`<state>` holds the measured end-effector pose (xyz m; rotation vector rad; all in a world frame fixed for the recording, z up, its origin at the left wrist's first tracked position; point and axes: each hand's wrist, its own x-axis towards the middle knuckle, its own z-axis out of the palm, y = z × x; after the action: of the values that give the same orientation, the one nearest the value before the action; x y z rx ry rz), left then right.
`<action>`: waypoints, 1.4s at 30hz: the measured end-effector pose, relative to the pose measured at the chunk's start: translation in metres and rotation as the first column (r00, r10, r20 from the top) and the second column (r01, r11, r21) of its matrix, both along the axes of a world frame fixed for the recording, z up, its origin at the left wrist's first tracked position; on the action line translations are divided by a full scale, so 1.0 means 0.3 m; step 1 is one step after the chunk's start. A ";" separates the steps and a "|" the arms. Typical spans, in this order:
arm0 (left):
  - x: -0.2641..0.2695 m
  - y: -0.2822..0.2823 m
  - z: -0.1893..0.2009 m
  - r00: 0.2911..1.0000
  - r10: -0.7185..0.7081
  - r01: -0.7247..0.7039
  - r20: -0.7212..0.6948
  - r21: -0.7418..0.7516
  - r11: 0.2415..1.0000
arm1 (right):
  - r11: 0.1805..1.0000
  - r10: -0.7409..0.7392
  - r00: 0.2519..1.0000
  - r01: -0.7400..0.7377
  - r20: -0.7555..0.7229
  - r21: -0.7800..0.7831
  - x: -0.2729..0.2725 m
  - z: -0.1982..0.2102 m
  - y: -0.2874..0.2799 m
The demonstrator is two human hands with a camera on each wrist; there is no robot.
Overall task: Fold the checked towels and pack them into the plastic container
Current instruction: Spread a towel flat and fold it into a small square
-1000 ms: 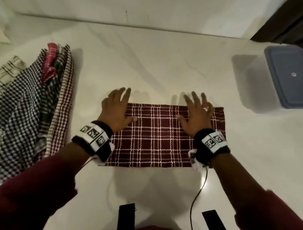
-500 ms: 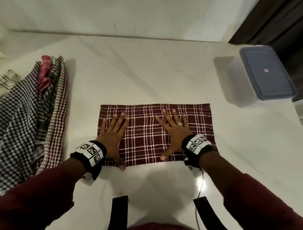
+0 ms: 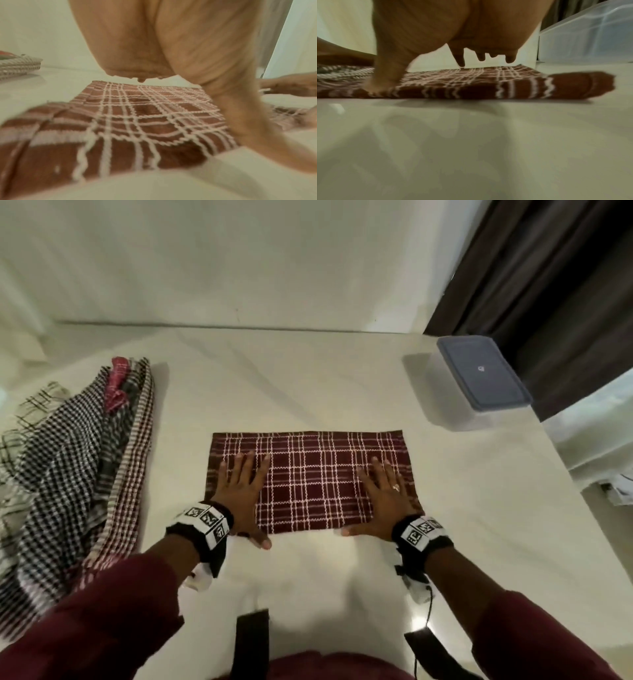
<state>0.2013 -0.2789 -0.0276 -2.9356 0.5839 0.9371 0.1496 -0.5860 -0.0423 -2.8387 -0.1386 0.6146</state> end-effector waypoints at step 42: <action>0.446 -0.005 -0.085 0.856 0.392 -0.308 0.338 -0.276 0.911 | 0.969 -0.223 0.946 0.242 0.233 -0.056 0.550 -0.042 0.147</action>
<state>0.3352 -0.2805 -0.0532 -3.3581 0.1307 0.2802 0.3146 -0.5418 -0.0550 -2.9365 0.1883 0.2533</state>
